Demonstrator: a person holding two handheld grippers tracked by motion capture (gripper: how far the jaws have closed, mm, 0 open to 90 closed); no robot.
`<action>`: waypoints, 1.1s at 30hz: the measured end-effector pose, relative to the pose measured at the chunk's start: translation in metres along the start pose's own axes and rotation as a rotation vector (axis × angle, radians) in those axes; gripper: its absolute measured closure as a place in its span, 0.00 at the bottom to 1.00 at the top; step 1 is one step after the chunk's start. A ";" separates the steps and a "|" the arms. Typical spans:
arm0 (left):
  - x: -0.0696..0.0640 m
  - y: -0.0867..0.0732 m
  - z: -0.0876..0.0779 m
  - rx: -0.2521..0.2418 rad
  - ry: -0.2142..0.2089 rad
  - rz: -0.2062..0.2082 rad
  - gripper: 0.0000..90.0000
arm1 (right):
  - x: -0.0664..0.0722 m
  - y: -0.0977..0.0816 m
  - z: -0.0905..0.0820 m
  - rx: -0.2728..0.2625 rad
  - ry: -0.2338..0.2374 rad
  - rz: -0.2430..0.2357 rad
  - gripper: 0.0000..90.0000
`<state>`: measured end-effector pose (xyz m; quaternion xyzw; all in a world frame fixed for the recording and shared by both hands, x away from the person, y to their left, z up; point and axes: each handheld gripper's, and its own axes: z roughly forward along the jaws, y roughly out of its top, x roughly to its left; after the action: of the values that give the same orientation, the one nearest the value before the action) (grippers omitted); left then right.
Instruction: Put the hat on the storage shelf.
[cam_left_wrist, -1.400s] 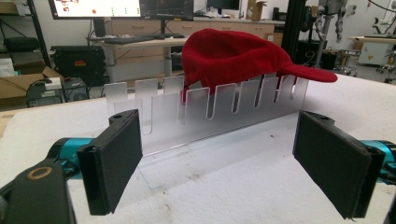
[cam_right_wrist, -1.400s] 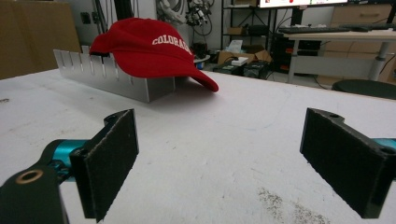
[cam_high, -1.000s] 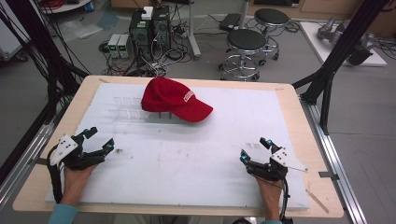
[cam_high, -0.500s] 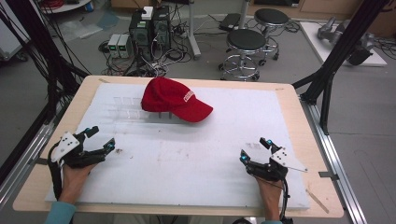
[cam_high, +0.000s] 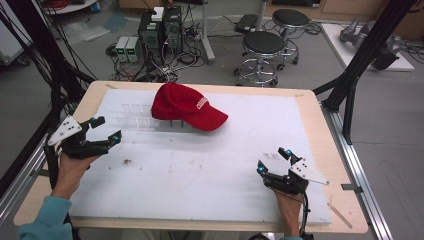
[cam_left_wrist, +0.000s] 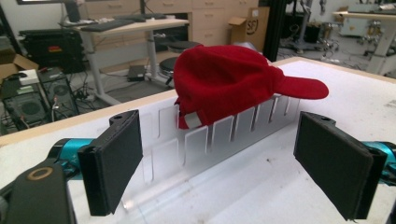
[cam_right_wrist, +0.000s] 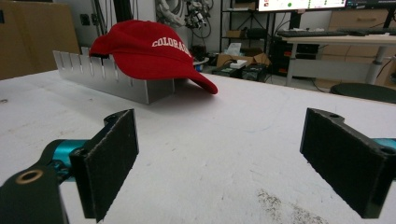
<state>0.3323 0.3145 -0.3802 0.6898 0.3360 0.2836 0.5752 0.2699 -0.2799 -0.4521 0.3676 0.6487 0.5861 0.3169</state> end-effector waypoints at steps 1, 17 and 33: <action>0.001 0.004 0.003 0.006 -0.003 0.003 0.18 | 0.000 0.000 0.000 0.003 0.000 0.005 0.12; 0.020 0.053 0.051 0.134 -0.094 -0.010 0.18 | 0.001 0.000 0.000 0.001 -0.001 -0.001 0.12; 0.031 0.096 0.127 0.236 -0.172 0.005 0.18 | 0.002 0.000 -0.001 -0.003 -0.008 -0.007 0.12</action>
<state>0.4633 0.2520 -0.3080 0.7752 0.3148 0.1835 0.5161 0.2685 -0.2790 -0.4522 0.3670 0.6478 0.5847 0.3221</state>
